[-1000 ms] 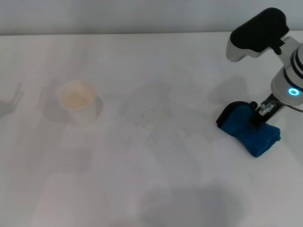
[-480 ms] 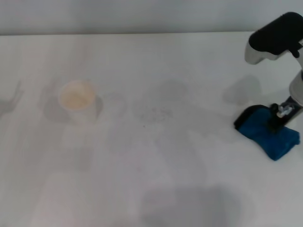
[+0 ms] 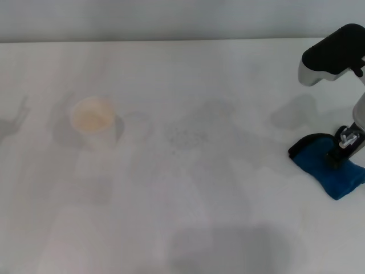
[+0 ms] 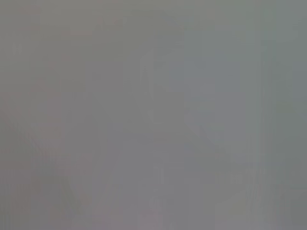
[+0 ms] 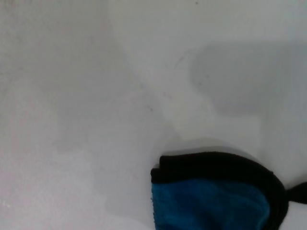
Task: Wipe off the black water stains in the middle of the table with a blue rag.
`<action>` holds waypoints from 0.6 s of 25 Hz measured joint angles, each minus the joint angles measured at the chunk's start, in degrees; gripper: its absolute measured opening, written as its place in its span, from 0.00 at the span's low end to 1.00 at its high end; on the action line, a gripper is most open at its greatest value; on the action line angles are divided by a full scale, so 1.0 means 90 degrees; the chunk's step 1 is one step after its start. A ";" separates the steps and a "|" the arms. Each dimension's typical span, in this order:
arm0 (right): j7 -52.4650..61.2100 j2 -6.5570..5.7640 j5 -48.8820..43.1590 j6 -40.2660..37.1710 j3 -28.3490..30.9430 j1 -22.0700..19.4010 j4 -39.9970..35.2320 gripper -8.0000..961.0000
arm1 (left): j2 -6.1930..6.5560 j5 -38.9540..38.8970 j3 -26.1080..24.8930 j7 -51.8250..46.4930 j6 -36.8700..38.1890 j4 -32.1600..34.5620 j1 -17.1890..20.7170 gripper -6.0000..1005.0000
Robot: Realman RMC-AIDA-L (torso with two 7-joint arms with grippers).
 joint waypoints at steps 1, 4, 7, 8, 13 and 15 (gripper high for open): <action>-0.0002 0.0000 -0.0005 -0.0001 0.0008 0.0000 0.0005 0.18 | -0.0002 0.0001 0.0000 0.0000 0.0000 0.0000 0.0000 0.88; -0.0034 -0.0005 -0.0019 0.0002 0.0110 -0.0003 0.0014 0.25 | -0.0007 0.0003 0.0000 0.0000 0.0000 0.0001 -0.0001 0.88; -0.0109 -0.0005 -0.0023 0.0016 0.0266 -0.0005 -0.0017 0.38 | -0.0009 0.0005 0.0000 0.0000 0.0000 0.0006 -0.0001 0.88; -0.0130 -0.0003 -0.0020 0.0022 0.0303 -0.0005 -0.0035 0.43 | -0.0009 0.0006 0.0000 0.0000 0.0000 0.0007 -0.0001 0.88; -0.0177 0.0004 0.0012 -0.0059 0.0361 -0.0013 -0.0203 0.49 | -0.0010 0.0006 0.0000 0.0000 0.0002 0.0010 0.0043 0.88; -0.0245 0.0014 0.0047 -0.0189 0.0509 -0.0063 -0.0338 0.49 | -0.0010 0.0004 0.0000 0.0000 0.0004 0.0010 0.0050 0.88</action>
